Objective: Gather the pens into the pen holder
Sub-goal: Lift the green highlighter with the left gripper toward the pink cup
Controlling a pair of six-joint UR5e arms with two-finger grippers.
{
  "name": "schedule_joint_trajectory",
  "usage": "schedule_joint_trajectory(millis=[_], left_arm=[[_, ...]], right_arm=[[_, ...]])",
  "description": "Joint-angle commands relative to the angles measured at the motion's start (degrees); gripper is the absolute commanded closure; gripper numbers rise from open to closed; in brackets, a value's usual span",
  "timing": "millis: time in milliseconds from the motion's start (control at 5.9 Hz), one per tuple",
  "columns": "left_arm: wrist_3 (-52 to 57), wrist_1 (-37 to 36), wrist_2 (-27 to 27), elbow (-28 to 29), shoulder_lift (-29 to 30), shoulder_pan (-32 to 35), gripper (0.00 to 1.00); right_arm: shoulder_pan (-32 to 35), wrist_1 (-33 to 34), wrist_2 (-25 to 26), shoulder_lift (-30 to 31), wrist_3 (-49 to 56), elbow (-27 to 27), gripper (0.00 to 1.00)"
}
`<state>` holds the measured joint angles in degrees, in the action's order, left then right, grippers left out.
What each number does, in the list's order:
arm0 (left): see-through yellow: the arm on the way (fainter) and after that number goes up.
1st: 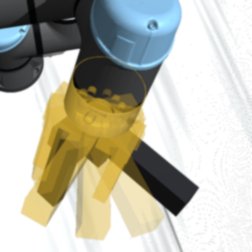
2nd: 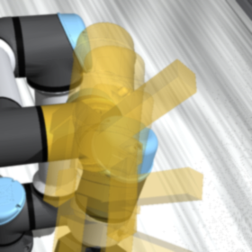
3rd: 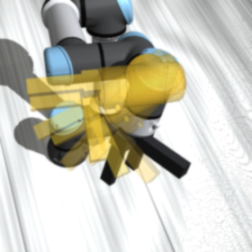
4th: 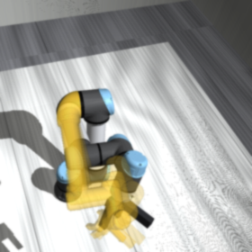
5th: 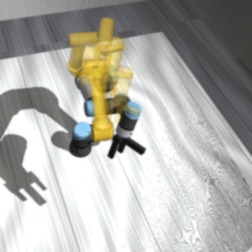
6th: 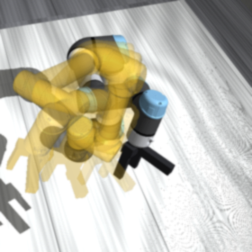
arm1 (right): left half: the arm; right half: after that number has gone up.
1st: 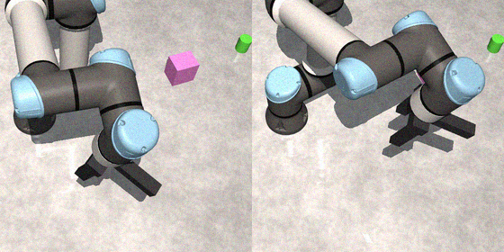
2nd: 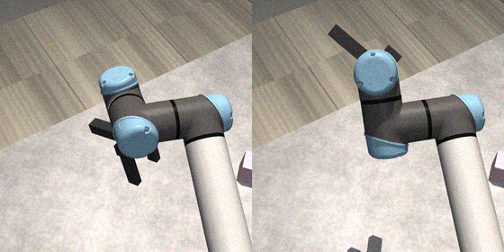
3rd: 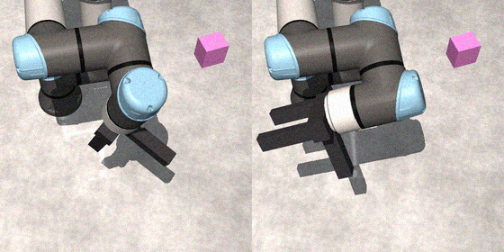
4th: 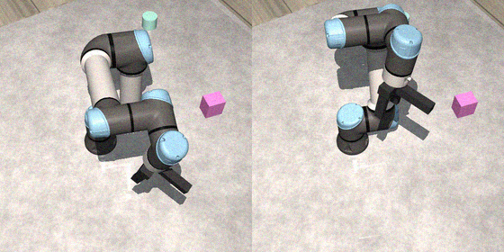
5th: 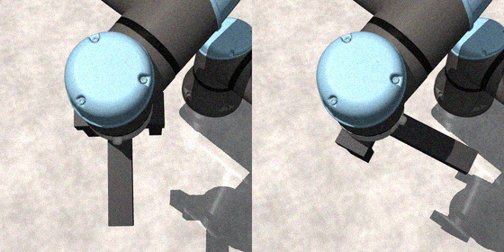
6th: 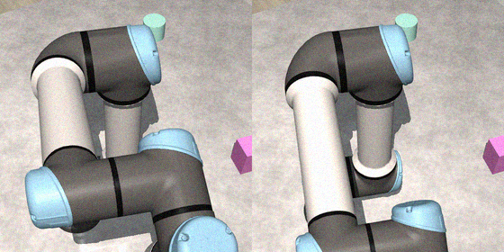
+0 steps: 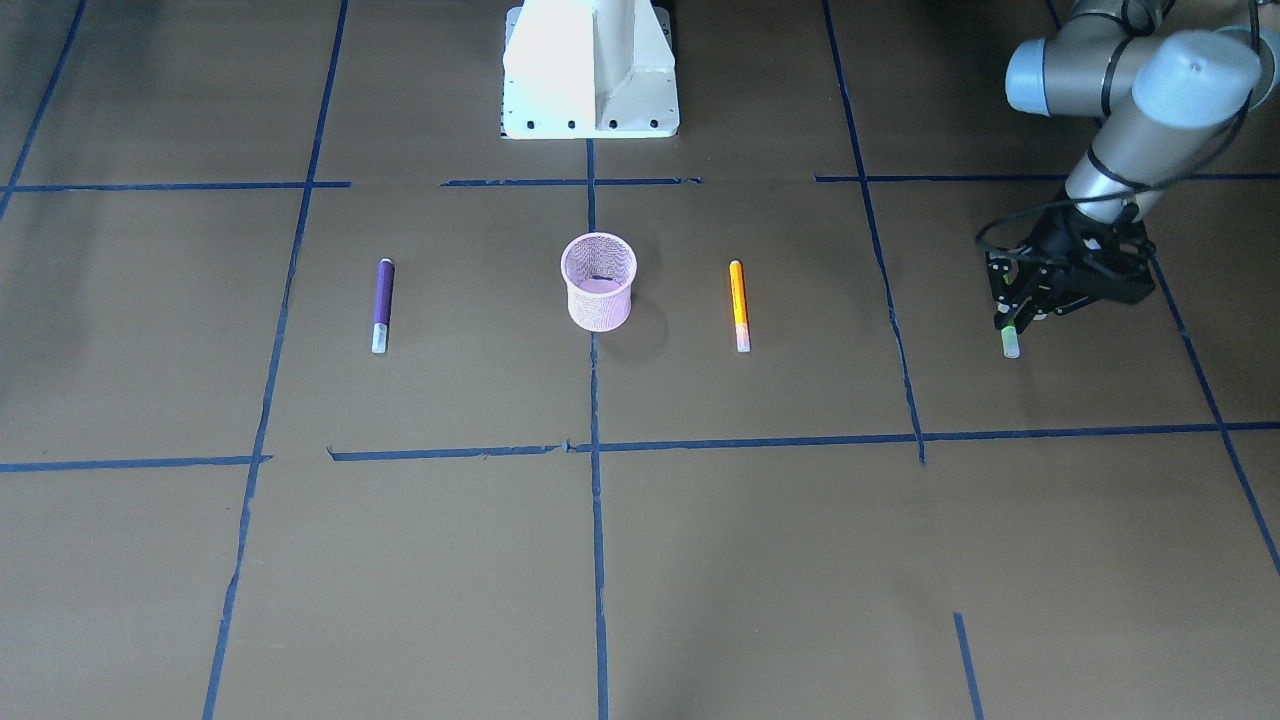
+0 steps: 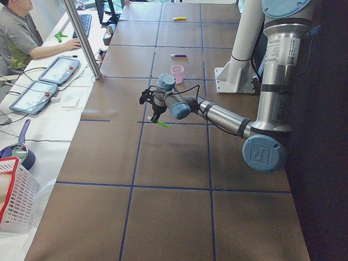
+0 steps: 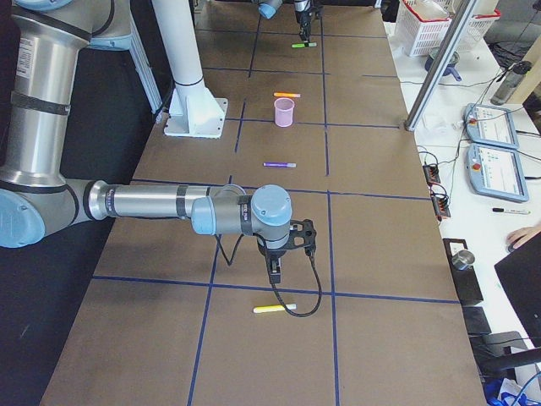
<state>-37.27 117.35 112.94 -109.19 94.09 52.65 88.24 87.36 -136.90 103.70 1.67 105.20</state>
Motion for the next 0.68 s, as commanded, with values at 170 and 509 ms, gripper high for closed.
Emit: schedule_joint_trajectory(millis=[170,509], left_arm=[[-5.49,-0.36,-13.03,-8.65,5.92,-3.48,1.00],[-17.14,-0.45,-27.99,-10.69,7.15,-12.97,1.00]], right_arm=[[0.00,0.00,-0.21,-0.08,0.00,0.00,0.00],[0.00,0.09,-0.21,0.01,0.00,0.00,0.00]])
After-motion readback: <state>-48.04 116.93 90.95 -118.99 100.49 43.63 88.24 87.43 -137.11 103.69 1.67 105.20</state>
